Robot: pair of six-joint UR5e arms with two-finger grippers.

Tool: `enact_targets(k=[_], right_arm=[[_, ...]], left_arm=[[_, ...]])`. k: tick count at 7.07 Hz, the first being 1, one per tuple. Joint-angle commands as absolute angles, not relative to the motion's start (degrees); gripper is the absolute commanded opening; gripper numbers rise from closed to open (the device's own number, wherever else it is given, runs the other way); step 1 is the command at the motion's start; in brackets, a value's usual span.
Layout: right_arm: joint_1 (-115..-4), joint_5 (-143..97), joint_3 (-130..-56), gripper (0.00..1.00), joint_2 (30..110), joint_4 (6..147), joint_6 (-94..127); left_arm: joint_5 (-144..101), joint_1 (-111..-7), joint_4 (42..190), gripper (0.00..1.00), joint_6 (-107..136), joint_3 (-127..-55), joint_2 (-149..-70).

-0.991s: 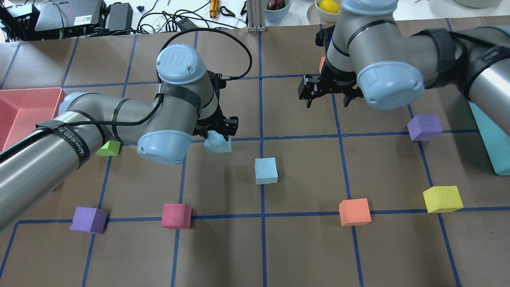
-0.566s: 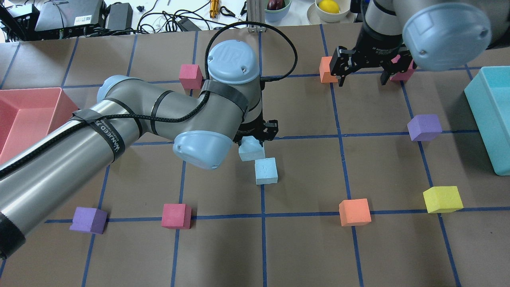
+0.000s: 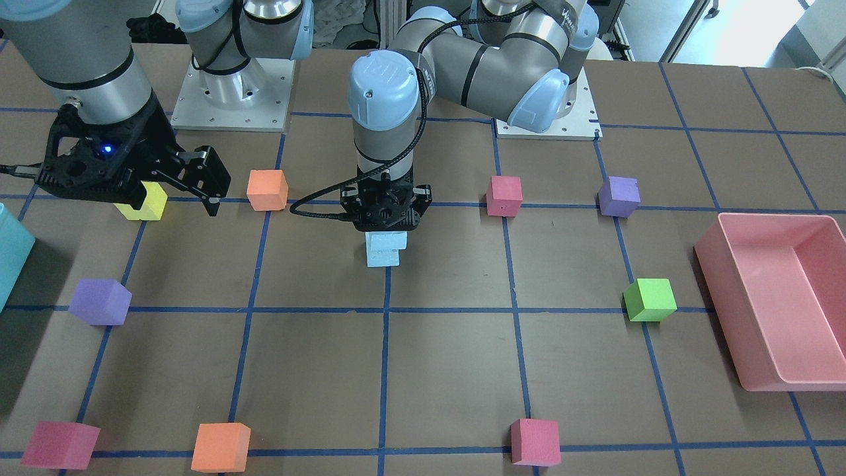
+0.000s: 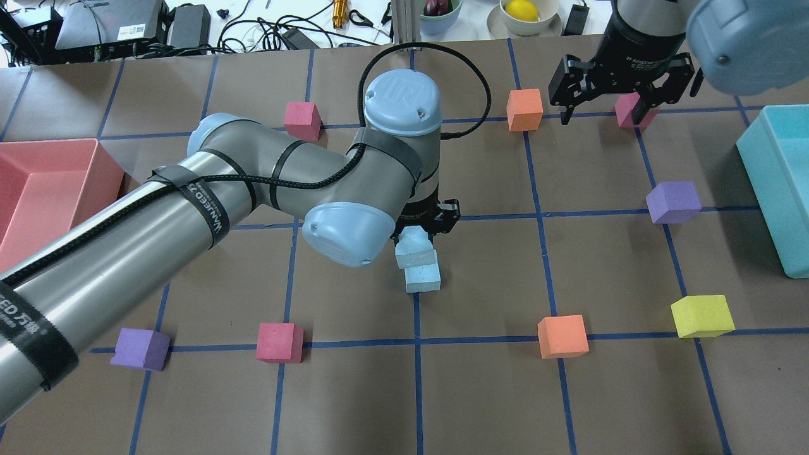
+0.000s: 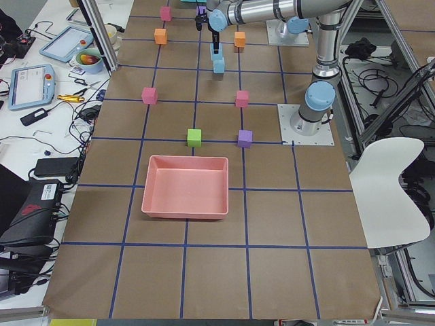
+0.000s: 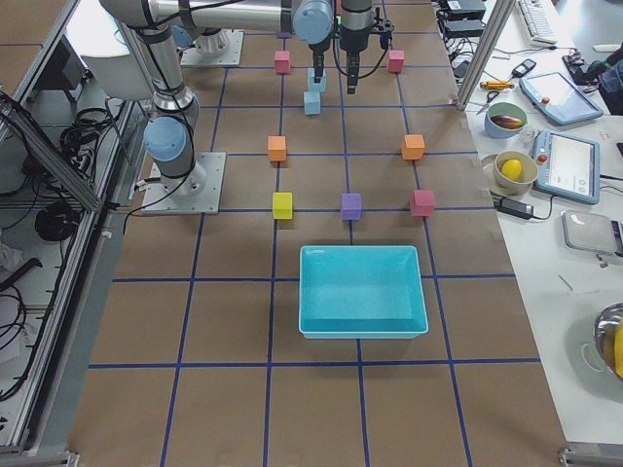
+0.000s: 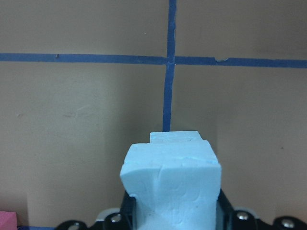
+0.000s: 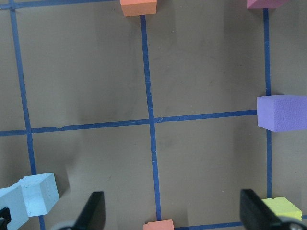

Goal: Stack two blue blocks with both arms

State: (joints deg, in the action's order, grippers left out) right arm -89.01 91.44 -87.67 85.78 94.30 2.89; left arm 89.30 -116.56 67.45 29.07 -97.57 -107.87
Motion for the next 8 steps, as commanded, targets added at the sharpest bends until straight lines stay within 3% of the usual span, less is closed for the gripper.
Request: enact_targets(k=[1,8], right_arm=[[-88.95,91.41,-87.89,1.0,88.14,89.76,-0.15],[-89.3,91.23,-88.33,1.0,87.71,89.65,-2.64]], left_arm=[[89.21,-117.33,67.15,0.07,29.62,-97.73,-109.16],[89.74,-118.92,65.92,0.08,29.97,-99.23,-109.51]])
